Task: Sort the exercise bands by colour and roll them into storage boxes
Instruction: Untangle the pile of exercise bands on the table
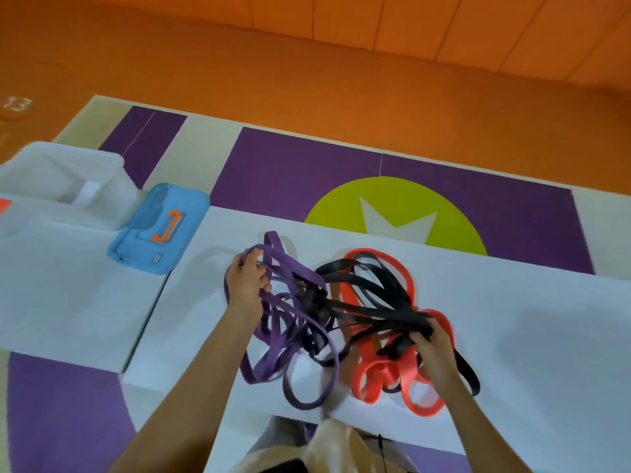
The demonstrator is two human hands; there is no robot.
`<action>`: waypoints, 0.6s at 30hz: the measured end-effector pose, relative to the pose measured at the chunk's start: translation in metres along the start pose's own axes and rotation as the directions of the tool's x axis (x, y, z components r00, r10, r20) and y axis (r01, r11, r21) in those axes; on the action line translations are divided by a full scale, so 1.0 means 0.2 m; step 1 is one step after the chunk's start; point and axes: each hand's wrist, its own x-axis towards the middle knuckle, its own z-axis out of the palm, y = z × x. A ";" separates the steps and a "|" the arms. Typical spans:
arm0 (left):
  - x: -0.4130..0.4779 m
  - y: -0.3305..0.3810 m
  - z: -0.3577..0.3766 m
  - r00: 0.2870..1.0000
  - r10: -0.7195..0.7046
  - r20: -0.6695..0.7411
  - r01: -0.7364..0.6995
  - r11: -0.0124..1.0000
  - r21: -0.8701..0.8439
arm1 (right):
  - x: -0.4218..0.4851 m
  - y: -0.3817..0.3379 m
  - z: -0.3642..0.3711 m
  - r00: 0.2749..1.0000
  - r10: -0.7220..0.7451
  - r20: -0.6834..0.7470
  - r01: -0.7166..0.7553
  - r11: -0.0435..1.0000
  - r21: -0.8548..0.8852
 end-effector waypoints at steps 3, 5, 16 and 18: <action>0.00 0.01 -0.01 0.997 0.008 0.081 -0.022 0.985 0.172 | -0.01 -0.09 0.03 0.999 0.005 0.046 0.002 0.988 -0.156; 0.00 0.02 -0.01 0.988 0.011 0.157 -0.057 0.954 0.293 | -0.01 -0.17 0.06 0.993 -0.078 0.086 0.099 0.955 -0.278; -0.01 0.03 -0.08 0.985 0.068 0.155 -0.130 0.892 0.433 | -0.05 -0.19 0.07 0.941 0.331 -0.077 -0.252 0.831 0.495; -0.01 0.04 -0.10 0.990 0.059 0.126 -0.106 0.908 0.405 | -0.08 -0.19 0.05 0.896 0.435 -0.085 -0.318 0.764 0.562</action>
